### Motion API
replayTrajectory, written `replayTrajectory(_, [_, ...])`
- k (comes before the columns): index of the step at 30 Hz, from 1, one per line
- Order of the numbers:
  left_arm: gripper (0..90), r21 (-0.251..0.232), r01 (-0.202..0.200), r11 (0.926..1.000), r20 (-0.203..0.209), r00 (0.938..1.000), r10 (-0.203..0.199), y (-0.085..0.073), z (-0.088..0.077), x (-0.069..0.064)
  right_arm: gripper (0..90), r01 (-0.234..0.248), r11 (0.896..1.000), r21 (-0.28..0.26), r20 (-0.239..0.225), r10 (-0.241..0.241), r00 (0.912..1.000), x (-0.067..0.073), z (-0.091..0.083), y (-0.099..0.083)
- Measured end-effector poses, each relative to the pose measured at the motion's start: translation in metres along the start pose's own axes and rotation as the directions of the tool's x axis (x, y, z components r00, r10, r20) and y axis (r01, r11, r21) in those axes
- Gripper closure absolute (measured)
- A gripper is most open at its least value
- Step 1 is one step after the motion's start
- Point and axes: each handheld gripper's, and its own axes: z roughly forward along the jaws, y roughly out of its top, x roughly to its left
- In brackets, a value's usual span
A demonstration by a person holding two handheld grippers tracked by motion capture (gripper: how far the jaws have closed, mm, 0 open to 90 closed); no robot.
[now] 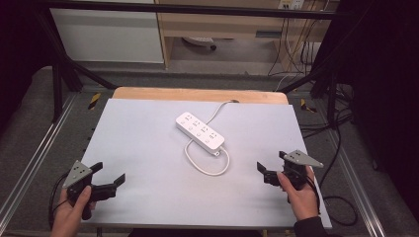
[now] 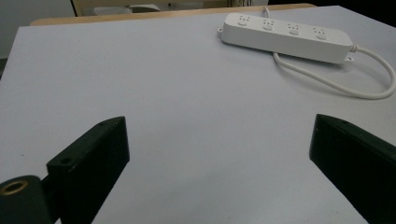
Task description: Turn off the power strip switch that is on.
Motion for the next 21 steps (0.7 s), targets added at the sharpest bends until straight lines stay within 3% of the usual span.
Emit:
replayTrajectory(9, [4.6,0.006,-0.008,1.0,0.005,1.0,0.008,0.0,0.001,-0.002,2.5,-0.042,0.999,-0.012,-0.045,0.041,0.9981,0.006,0.004,0.012])
replayTrajectory(13, [4.6,0.008,-0.006,0.9999,0.002,1.0,0.006,0.0,0.001,-0.001,2.2,-0.041,0.999,-0.014,-0.062,0.04,0.9972,0.009,0.007,0.018])
replayTrajectory(21, [4.6,0.01,-0.002,1.0,0.002,1.0,0.002,-0.001,0.001,-0.001,3.0,-0.023,0.998,-0.066,-0.089,0.017,0.9959,0.018,0.016,0.041])
